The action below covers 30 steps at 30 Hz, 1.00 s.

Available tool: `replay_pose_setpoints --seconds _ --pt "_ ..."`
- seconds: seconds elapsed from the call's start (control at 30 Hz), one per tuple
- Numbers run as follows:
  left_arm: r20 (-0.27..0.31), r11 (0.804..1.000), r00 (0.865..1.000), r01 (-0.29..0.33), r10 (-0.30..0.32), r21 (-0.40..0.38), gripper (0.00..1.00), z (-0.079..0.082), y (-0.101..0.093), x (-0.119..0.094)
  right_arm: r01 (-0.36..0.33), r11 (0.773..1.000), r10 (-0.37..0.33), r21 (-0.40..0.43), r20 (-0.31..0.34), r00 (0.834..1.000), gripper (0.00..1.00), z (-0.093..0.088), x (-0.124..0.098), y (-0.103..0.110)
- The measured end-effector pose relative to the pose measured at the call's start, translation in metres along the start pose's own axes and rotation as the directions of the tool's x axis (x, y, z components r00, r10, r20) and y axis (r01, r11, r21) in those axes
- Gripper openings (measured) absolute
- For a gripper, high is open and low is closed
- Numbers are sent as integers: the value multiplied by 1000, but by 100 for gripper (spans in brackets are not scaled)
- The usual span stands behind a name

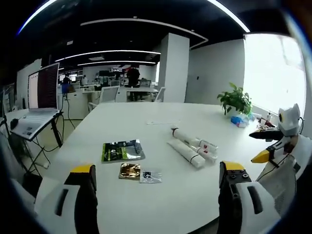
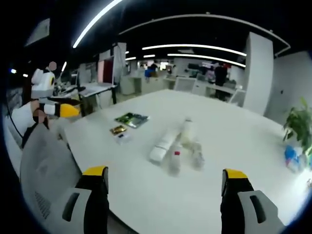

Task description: Arrange the skincare products in the storage area until every visible bottle or jar stands upright without overlapping.

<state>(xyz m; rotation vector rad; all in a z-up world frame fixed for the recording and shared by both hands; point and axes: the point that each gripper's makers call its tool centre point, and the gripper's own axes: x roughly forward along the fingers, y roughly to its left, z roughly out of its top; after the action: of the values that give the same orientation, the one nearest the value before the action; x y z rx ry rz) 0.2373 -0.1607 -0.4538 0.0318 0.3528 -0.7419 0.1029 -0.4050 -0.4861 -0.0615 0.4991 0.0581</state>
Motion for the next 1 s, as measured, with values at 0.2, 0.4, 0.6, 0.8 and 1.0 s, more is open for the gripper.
replay_pose_setpoints --seconds 0.2,0.4,0.6,0.8,1.0 --pt "-17 1000 1000 -18 19 19 99 -3 1 0 -11 1000 11 -10 -3 1000 100 0 1 -1" --pt "-9 999 999 -35 36 13 99 -4 -6 -3 -38 999 38 -33 -6 999 100 -1 1 -4" --pt "-7 999 999 -48 48 -2 99 -7 -21 -5 -56 998 56 -42 1 998 100 0 -2 -15" --pt "-15 999 999 -46 46 5 99 -8 -36 -5 -65 997 64 -33 -13 998 97 -3 -4 -24" --pt "-12 999 999 -31 31 13 99 -5 -38 0 -67 997 67 -30 12 998 96 6 2 -35"
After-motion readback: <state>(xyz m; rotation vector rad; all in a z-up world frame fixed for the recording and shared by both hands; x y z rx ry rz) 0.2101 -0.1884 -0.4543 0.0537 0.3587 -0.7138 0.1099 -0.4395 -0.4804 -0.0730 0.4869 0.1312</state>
